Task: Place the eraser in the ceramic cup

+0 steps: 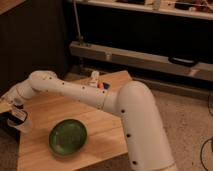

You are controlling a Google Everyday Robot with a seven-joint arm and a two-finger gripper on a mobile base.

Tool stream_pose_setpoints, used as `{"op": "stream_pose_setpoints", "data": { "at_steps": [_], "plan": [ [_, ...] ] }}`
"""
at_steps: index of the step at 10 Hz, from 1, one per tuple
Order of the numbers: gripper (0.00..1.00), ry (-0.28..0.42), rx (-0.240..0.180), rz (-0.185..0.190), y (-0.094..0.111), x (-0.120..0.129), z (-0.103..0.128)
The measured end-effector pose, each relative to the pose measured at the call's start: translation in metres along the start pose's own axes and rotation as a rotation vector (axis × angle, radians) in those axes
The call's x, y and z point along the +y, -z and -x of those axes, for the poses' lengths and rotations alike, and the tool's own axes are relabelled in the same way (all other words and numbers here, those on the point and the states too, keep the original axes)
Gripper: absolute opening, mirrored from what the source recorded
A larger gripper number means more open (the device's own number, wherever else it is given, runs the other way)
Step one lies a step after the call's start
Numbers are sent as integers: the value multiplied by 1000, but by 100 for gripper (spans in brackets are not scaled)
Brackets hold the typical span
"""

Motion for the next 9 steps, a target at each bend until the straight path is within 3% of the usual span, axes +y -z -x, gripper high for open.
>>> {"op": "stream_pose_setpoints", "data": {
  "at_steps": [6,9],
  "plan": [
    [3,-3,-15,14,-14,1,14],
    [33,-41,-21,44,-16,4,23]
  ]
}}
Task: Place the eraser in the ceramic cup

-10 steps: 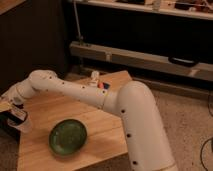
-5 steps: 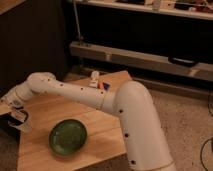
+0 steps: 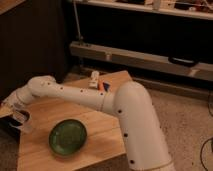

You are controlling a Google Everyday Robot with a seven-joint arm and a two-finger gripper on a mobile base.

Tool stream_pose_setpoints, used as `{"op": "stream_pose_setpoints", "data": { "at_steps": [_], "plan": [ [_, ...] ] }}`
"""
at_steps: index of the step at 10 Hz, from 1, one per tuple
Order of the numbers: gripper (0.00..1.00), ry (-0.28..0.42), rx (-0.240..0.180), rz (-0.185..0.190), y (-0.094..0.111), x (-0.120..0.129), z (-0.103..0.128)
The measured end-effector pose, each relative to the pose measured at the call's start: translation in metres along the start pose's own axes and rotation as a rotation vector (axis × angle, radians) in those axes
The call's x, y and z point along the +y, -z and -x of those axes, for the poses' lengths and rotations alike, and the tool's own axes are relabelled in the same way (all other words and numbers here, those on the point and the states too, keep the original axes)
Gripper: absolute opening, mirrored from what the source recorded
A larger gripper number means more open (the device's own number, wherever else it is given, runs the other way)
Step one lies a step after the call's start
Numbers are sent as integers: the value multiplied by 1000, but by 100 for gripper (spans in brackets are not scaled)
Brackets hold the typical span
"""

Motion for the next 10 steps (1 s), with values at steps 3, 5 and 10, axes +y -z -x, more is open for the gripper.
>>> {"op": "stream_pose_setpoints", "data": {
  "at_steps": [3,5,10],
  "plan": [
    [62,-26,6,20,3,2,6],
    [78,-83,14,16,6,5,9],
    [80,-162,38,-3,15,13,10]
  ]
}}
